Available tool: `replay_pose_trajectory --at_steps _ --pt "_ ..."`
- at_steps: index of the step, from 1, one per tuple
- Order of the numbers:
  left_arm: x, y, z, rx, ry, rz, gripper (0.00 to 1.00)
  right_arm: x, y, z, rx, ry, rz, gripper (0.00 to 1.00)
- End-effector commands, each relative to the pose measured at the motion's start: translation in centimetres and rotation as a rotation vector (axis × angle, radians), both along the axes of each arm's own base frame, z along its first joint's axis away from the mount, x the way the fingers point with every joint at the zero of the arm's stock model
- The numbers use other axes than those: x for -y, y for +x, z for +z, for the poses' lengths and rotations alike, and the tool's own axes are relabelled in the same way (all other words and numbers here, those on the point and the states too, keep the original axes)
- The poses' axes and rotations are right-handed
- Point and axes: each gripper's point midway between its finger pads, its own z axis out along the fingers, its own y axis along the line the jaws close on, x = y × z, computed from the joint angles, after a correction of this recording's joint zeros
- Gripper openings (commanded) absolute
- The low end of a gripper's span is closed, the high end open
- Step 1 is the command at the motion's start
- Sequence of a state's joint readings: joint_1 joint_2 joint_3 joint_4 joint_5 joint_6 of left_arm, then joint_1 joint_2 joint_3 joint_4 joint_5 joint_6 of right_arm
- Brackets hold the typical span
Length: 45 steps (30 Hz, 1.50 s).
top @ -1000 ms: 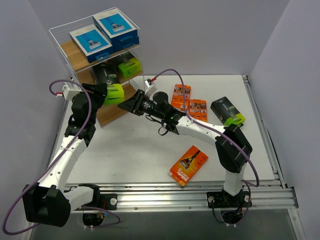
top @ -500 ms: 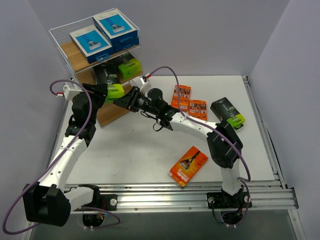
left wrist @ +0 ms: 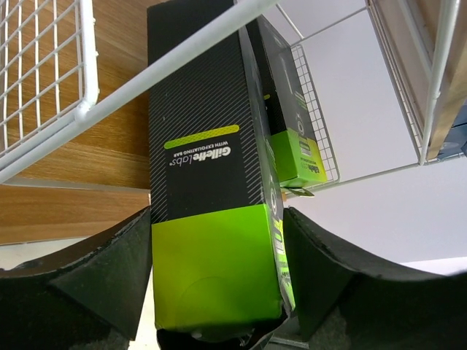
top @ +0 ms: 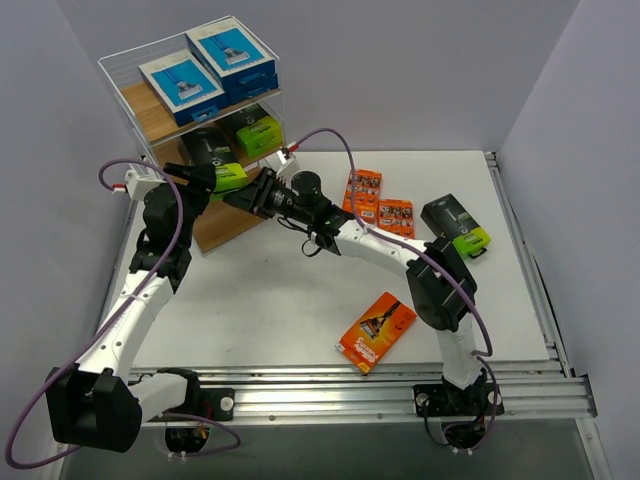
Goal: Place and organize the shaving razors onto the shelf
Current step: Place the shaving razor onto shelf
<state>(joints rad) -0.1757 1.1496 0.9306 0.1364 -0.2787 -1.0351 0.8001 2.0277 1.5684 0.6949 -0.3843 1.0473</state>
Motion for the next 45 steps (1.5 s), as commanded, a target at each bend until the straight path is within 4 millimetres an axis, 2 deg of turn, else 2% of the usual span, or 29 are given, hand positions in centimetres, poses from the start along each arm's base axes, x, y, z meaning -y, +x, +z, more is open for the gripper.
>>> replay_pose_trajectory --at_steps 1,5,8,13,16,21,26,27,32,39,45 --pt "0.2 0.1 4.7 0.119 -0.017 -0.014 0.77 0.3 1.4 3.5 0.067 0.075 -0.018 0.24" --pt "0.4 -0.1 4.4 0.099 -0.013 -0.028 0.82 0.3 1.9 3.6 0.066 0.079 -0.023 0.23" --pt "0.5 -0.2 3.6 0.073 -0.005 -0.045 0.91 0.3 2.2 3.8 0.069 0.084 -0.026 0.23" --pt "0.6 -0.8 2.7 0.047 0.014 -0.066 0.99 0.0 2.4 3.6 0.062 0.087 -0.021 0.24" --pt "0.5 -1.1 1.9 0.017 0.033 -0.077 0.94 -0.1 2.5 3.4 0.059 0.086 -0.022 0.23" --pt "0.2 -1.5 1.8 -0.004 0.080 -0.076 0.94 -0.2 2.8 3.6 0.060 0.089 -0.025 0.23" --pt "-0.1 -1.8 2.9 0.002 0.131 -0.075 0.94 -0.2 2.8 3.5 0.054 0.093 -0.021 0.23" --pt "-0.2 -2.1 2.3 -0.029 0.141 -0.074 0.94 -0.2 2.8 3.6 0.055 0.094 -0.021 0.23" --pt "-1.2 -2.7 2.5 -0.058 0.190 -0.037 0.94 -0.3 3.0 3.4 0.049 0.096 -0.020 0.23" --pt "-1.2 -3.5 2.9 -0.068 0.264 -0.057 0.94 -0.5 3.1 3.1 0.045 0.091 -0.014 0.23" --pt "-1.0 -4.4 4.0 -0.054 0.322 -0.092 0.94 -0.5 2.8 3.1 0.039 0.092 -0.012 0.24"
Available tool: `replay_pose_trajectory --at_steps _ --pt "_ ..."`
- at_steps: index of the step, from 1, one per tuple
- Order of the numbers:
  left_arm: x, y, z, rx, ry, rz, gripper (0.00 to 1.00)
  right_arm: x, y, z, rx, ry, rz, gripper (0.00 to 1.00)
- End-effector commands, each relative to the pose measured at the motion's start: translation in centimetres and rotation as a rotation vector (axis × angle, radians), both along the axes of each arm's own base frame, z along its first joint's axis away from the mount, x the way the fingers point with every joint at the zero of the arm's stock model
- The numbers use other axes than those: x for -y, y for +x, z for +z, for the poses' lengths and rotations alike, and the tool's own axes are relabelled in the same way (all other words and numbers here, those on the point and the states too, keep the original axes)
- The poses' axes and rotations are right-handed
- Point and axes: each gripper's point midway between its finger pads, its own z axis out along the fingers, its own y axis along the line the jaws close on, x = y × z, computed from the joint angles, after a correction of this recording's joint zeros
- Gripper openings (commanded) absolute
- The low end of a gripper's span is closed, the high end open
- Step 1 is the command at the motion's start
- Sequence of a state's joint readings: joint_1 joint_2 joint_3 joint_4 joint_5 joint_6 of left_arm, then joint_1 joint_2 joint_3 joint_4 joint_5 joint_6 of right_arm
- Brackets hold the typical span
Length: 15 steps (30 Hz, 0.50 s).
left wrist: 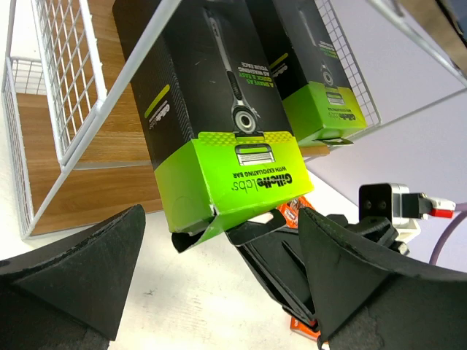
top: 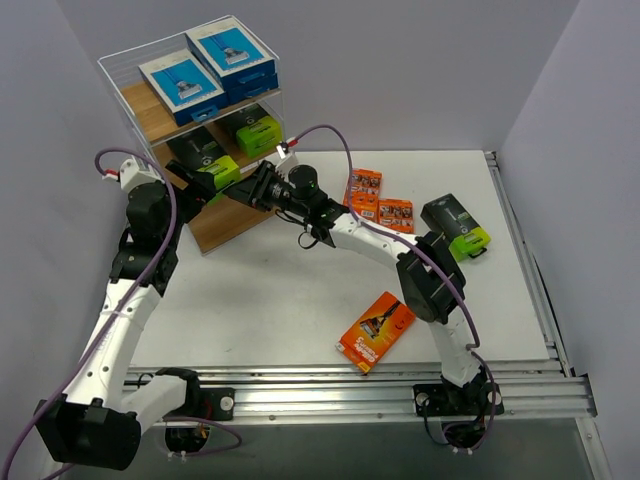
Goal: Place and organize the shaving razors onto the shelf
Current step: Place the shaving razor onto shelf
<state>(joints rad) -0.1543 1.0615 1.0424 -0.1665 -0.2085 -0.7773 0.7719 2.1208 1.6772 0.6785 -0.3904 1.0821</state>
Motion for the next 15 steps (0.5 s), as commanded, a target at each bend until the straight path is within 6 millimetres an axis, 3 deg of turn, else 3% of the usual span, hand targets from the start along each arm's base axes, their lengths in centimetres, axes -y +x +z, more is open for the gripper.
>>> replay_pose_trajectory --at_steps 1,10,14,15 --pt "0.1 -1.2 3.7 0.075 0.062 -0.039 0.94 0.2 -0.2 3.7 0.069 0.074 0.008 0.24" --pt "-0.3 -4.7 5.3 0.066 0.199 -0.043 0.94 1.8 -1.3 3.7 0.045 0.062 -0.017 0.24" --pt "-1.7 -6.3 5.3 0.064 0.304 0.007 0.94 2.5 -2.0 3.7 0.038 0.052 -0.025 0.24" --pt "-2.8 -7.0 4.8 0.044 0.354 0.053 0.94 2.9 -2.4 3.9 0.036 0.051 -0.028 0.24"
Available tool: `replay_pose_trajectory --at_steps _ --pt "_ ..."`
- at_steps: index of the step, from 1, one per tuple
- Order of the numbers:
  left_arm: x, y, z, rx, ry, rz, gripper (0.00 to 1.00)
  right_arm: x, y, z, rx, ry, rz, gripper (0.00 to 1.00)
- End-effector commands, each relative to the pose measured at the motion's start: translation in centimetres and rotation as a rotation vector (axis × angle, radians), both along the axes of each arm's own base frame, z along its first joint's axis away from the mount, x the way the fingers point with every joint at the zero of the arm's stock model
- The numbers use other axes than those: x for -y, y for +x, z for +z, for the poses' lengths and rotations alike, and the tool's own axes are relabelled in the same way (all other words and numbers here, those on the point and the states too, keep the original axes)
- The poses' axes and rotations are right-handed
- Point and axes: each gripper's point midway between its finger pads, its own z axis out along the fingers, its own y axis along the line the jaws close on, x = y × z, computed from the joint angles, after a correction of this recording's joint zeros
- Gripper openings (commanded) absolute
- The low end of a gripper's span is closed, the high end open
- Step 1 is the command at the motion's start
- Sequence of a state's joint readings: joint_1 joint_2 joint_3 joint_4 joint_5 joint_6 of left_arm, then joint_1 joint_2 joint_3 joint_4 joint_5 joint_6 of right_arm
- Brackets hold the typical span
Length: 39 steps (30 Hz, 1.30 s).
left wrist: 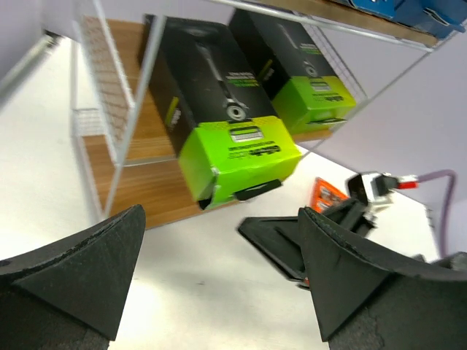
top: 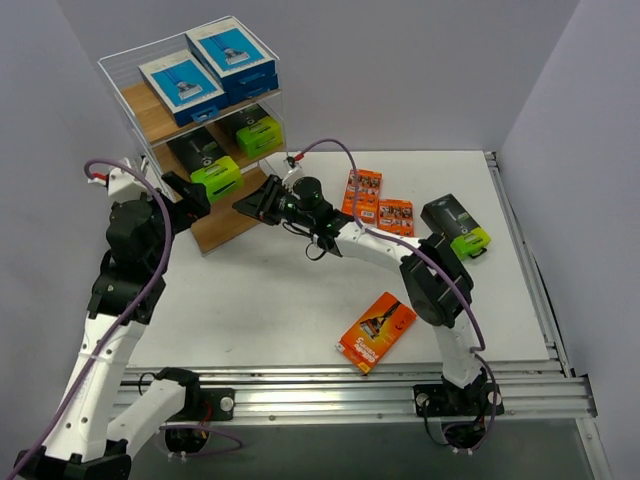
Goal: Place and organize the shaving razors onto the shelf
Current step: Place the shaving razor onto shelf
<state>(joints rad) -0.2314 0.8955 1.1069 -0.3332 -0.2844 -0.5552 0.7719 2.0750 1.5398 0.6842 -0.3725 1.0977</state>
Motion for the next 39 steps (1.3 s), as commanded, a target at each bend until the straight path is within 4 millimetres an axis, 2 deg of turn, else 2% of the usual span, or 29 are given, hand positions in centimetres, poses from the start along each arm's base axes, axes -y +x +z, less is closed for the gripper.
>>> replay_pose_trajectory --at_steps 1,2,3,4,6,7,10,14,17,18,36,39 --pt "-3.2 -2.0 0.4 -0.008 0.154 0.131 0.94 1.6 -1.5 7.5 0.114 0.101 -0.012 0.24" --pt "-4.0 -2.4 0.0 -0.020 0.174 0.168 0.94 1.7 -1.8 7.7 0.113 0.101 -0.012 0.24" --pt "-5.6 -3.3 -0.1 -0.028 0.200 0.248 0.94 2.0 -2.2 8.3 0.119 0.103 -0.015 0.24" --pt "-6.3 -3.6 -1.1 -0.050 0.223 0.279 0.94 2.1 -2.4 8.6 0.127 0.101 -0.018 0.24" --pt "-7.3 -4.5 -1.7 -0.062 0.259 0.322 0.94 2.3 -2.7 9.0 0.126 0.096 -0.025 0.24" --pt "-8.3 -4.8 -2.9 -0.090 0.277 0.375 0.94 2.4 -2.9 9.8 0.134 0.107 -0.028 0.24" --pt "-9.1 -5.1 -5.2 -0.135 0.259 0.422 0.94 2.2 -3.0 10.7 0.121 0.123 -0.025 0.25" --pt "-8.5 -4.2 -6.2 -0.129 0.212 0.395 0.94 1.5 -2.8 11.3 0.096 0.107 -0.017 0.32" --pt "-7.9 -3.7 -6.1 -0.106 0.192 0.368 0.94 0.8 -2.5 11.3 0.090 0.086 -0.012 0.34" --pt "-7.9 -3.7 -5.8 -0.088 0.183 0.366 0.94 0.5 -2.4 10.7 0.081 0.076 -0.012 0.34" --pt "-7.2 -3.8 -5.0 -0.056 0.222 0.330 0.94 -1.1 -0.6 7.8 0.023 0.056 -0.017 0.30" --pt "-7.2 -3.8 -5.0 -0.055 0.224 0.328 0.94 -1.4 -0.4 8.1 0.026 0.070 -0.017 0.30"
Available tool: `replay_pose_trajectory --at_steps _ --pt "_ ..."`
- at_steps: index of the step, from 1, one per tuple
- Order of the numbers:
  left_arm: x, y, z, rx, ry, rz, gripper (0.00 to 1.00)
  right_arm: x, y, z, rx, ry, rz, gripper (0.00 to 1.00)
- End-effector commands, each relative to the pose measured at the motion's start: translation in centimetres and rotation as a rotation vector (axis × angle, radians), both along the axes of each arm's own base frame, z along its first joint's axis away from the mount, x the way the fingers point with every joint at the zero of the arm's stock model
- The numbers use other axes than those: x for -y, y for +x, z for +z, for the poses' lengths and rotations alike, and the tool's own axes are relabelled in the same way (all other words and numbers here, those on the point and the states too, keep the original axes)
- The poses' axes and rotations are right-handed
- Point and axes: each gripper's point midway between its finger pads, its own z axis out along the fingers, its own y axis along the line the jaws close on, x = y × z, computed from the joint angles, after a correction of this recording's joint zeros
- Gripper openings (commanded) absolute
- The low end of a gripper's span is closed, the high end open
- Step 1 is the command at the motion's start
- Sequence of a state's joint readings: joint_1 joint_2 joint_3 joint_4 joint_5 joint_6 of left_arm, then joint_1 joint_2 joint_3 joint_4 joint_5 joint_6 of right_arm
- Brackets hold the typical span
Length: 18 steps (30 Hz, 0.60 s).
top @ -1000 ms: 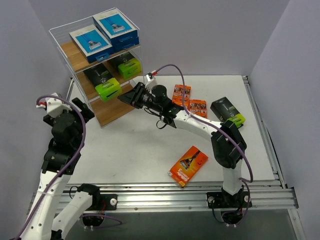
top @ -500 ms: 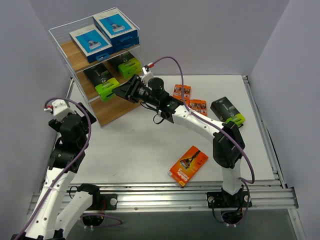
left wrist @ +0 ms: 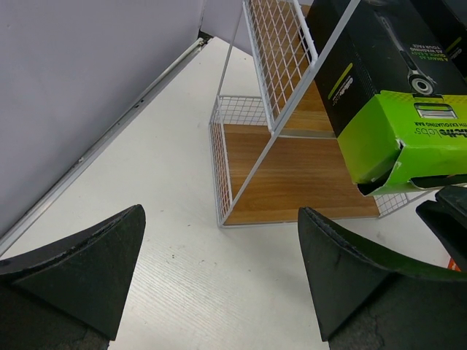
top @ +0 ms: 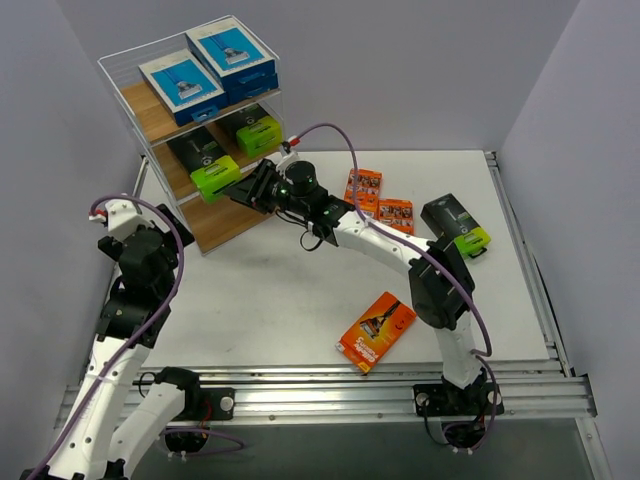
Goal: Place and organize the shaving razors onto the shelf
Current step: Place the shaving razor onto shelf
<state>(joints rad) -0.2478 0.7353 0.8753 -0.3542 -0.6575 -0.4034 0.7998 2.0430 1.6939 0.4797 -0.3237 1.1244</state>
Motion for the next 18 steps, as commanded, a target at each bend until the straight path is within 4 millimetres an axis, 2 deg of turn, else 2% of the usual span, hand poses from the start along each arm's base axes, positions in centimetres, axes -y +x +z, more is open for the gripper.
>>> replay_pose_trajectory --at_steps 1,18 --pt "0.13 0.08 1.47 0.053 0.004 -0.008 0.94 -0.51 0.19 3.54 0.061 0.074 0.005 0.30" --pt "1.08 0.02 1.55 0.052 0.024 -0.050 0.94 -1.19 0.75 4.16 0.065 0.112 0.006 0.27"
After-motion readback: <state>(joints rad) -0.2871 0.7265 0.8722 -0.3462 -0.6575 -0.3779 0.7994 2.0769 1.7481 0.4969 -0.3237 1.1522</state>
